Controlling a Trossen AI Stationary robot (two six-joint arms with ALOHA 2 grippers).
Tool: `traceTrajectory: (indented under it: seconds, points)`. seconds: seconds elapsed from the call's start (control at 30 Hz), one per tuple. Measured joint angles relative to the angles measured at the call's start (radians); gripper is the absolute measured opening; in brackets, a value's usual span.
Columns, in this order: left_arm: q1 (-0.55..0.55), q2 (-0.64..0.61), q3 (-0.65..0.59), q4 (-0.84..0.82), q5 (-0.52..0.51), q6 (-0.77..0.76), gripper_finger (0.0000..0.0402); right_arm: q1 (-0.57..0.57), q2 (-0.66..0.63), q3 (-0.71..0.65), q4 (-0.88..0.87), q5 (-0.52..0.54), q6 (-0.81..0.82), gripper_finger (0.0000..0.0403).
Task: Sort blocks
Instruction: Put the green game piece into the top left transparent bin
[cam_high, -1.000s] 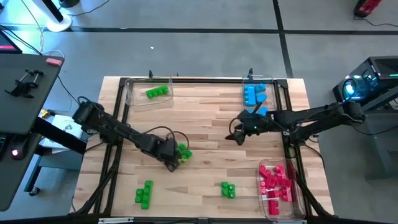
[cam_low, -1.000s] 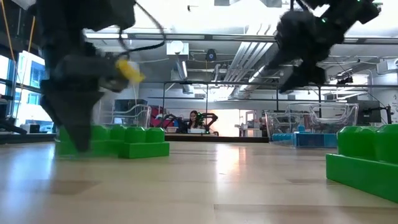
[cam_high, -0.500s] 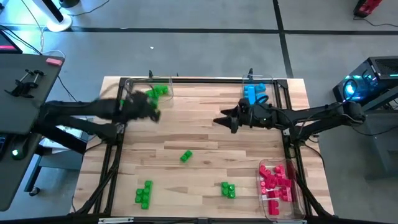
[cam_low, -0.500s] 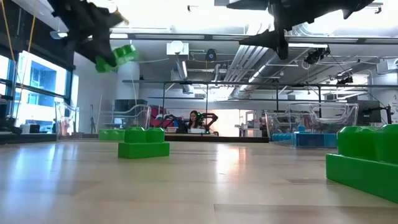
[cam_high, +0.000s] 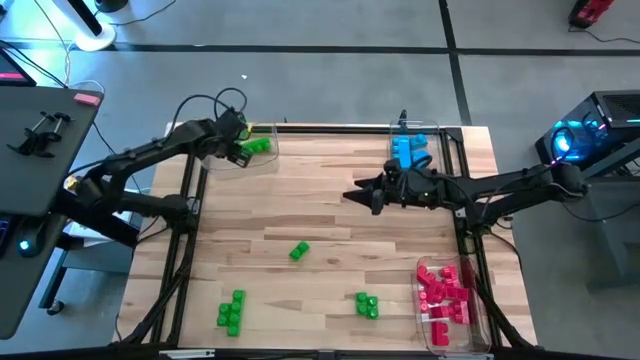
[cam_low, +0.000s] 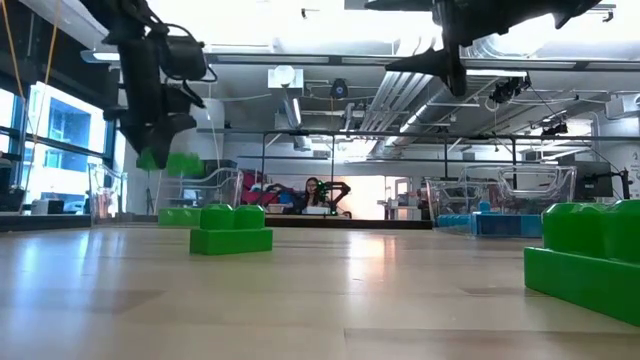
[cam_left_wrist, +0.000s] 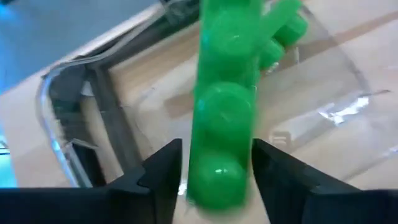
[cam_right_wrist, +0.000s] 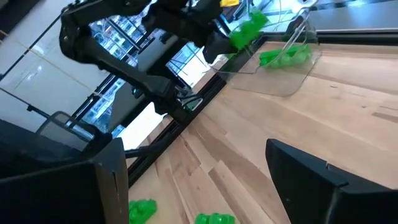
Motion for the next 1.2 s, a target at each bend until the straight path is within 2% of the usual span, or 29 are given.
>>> traceTrajectory:
  seconds: [0.2,0.27,0.37,0.47,0.57,0.67,0.83,0.97,1.07,1.2]
  points:
    - [0.001,0.006,0.085,-0.014,0.116,0.025,0.0234,0.015,0.0,0.0,-0.001,0.0,-0.004,0.0254]
    - [0.0,-0.005,0.124,-0.029,0.182,0.005,0.0246,0.015,0.0,0.0,-0.005,0.0,-0.006,0.0254]
    - [-0.018,-0.037,0.152,-0.031,0.387,-0.038,0.0253,0.014,0.0,0.0,-0.021,0.001,-0.008,0.0254]
    - [-0.108,-0.09,0.132,-0.043,0.556,-0.102,0.0253,0.012,0.0,0.0,-0.043,0.001,-0.008,0.0254]
    - [-0.293,-0.159,0.085,-0.084,0.594,-0.203,0.0251,0.013,0.0,0.0,-0.071,0.0,-0.008,0.0254]
    - [-0.556,-0.221,0.023,-0.1,0.587,-0.409,0.025,0.013,0.0,0.0,-0.108,0.0,-0.008,0.0254]
    - [-1.084,-0.25,-0.078,-0.048,0.443,-0.908,0.025,0.013,0.0,-0.001,-0.178,0.0,-0.009,0.0254]
    - [-1.455,-0.172,-0.136,0.197,0.312,-1.312,0.025,0.013,0.0,-0.002,-0.228,-0.003,-0.036,0.0254]
    - [-1.615,-0.047,-0.134,0.317,0.241,-1.608,0.025,0.012,0.0,-0.002,-0.25,-0.005,-0.055,0.0254]
    - [-1.694,0.137,-0.096,0.32,0.278,-1.868,0.025,0.012,0.0,-0.002,-0.262,-0.005,-0.083,0.0254]
